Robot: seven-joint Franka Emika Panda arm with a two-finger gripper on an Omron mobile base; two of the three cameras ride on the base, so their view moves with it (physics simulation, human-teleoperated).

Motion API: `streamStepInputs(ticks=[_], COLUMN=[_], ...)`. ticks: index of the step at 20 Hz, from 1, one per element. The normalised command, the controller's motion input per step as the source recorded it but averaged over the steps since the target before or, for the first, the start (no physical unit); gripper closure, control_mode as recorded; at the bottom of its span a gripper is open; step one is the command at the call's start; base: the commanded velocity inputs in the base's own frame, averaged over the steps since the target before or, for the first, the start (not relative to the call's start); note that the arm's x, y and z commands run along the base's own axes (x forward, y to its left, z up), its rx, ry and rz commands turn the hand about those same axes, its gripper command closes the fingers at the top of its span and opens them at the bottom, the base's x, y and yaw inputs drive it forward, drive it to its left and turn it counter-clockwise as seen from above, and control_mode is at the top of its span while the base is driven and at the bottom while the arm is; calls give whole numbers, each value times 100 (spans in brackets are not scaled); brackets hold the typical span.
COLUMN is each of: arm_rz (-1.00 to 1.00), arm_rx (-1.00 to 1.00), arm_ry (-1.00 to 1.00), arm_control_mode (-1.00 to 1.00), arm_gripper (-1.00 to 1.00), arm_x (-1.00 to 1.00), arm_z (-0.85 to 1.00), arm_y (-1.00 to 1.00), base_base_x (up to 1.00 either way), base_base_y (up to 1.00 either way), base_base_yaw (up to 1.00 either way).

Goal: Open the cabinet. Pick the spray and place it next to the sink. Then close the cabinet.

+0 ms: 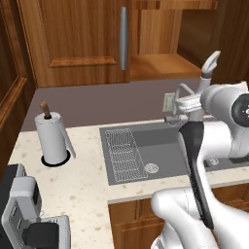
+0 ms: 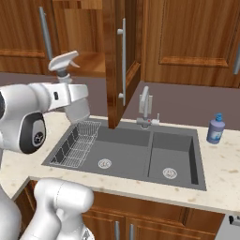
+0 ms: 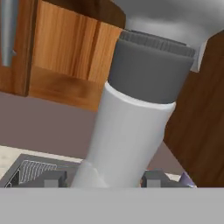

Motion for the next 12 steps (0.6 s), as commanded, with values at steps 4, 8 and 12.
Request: streamStepInputs(ticks=[4, 8, 12], arm_rz=[-27, -28, -28], arm_rx=[-17, -16, -11], arm_ry=[26, 28, 31], arm_control_mode=[-100, -100, -100], arm_gripper=[100, 100, 100], arm_x=[-100, -100, -93], arm_z=[-44, -46, -21], arm_y=[0, 0, -32], base_base_x=[0, 0, 0], base_base_y=[0, 0, 0], base_base_yaw=[0, 0, 0])
